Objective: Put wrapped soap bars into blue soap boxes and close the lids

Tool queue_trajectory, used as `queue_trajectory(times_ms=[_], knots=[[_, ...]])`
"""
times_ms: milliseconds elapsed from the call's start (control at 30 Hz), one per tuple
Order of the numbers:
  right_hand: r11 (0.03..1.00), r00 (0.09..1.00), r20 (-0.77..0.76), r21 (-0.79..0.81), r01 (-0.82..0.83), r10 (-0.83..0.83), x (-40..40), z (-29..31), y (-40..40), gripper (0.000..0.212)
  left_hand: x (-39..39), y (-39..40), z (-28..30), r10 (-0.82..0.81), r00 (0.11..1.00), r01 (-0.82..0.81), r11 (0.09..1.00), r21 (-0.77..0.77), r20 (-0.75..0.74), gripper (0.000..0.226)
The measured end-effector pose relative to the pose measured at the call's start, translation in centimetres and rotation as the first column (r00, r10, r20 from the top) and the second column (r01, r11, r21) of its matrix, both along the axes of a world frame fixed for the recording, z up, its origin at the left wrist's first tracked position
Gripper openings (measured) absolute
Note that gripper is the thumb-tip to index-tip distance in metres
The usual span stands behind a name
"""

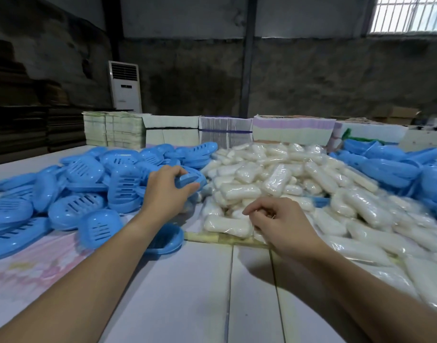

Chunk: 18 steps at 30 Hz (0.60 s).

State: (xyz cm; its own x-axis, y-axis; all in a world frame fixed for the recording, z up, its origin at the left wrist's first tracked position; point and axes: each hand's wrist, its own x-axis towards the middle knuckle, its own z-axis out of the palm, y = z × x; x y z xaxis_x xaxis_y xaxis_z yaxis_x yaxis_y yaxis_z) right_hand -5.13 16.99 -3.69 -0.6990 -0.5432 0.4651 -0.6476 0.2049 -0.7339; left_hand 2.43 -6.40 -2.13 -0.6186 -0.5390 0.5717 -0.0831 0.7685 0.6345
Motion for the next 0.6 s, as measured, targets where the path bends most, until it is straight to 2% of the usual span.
queue_trajectory(times_ms=[100, 233, 333, 433, 500, 533, 600], knots=[[1.000, 1.000, 0.001, 0.003, 0.015, -0.015, 0.2, 0.2, 0.2, 0.026, 0.9, 0.7, 0.4, -0.055, 0.998, 0.059, 0.993, 0.101, -0.033, 0.013], [0.995, 0.997, -0.049, -0.076, 0.059, -0.063, 0.3, 1.6, 1.1, 0.026, 2.2, 2.7, 1.5, -0.238, 0.960, 0.249, 0.967, 0.058, -0.150, 0.012], [0.951, 0.974, -0.053, -0.236, 0.201, -0.219, -1.0, 3.4, 2.9, 0.032, 3.0, 4.7, 1.9, -0.502, 0.853, 0.511, 0.859, 0.036, -0.147, 0.009], [0.883, 0.933, 0.031, -0.313, 0.350, -0.359, -3.0, 5.0, 4.9, 0.028, 3.2, 6.3, 1.4, -0.724, 0.688, 0.723, 0.690, 0.036, 0.050, 0.013], [0.886, 0.906, 0.022, -0.202, 0.418, -0.422, -4.4, 5.4, 5.7, 0.022, 2.9, 7.0, 0.4, -0.752, 0.596, 0.788, 0.616, -0.022, 0.282, 0.015], [0.893, 0.891, -0.069, -0.068, 0.445, -0.449, -5.2, 5.4, 6.1, 0.017, 2.7, 7.2, -0.1, -0.730, 0.570, 0.804, 0.589, -0.076, 0.376, 0.017], [0.822, 0.839, -0.320, 0.232, 0.520, -0.440, -6.1, 4.6, 6.7, 0.008, 2.5, 7.7, -0.8, -0.696, 0.544, 0.817, 0.566, -0.109, 0.469, 0.021]])
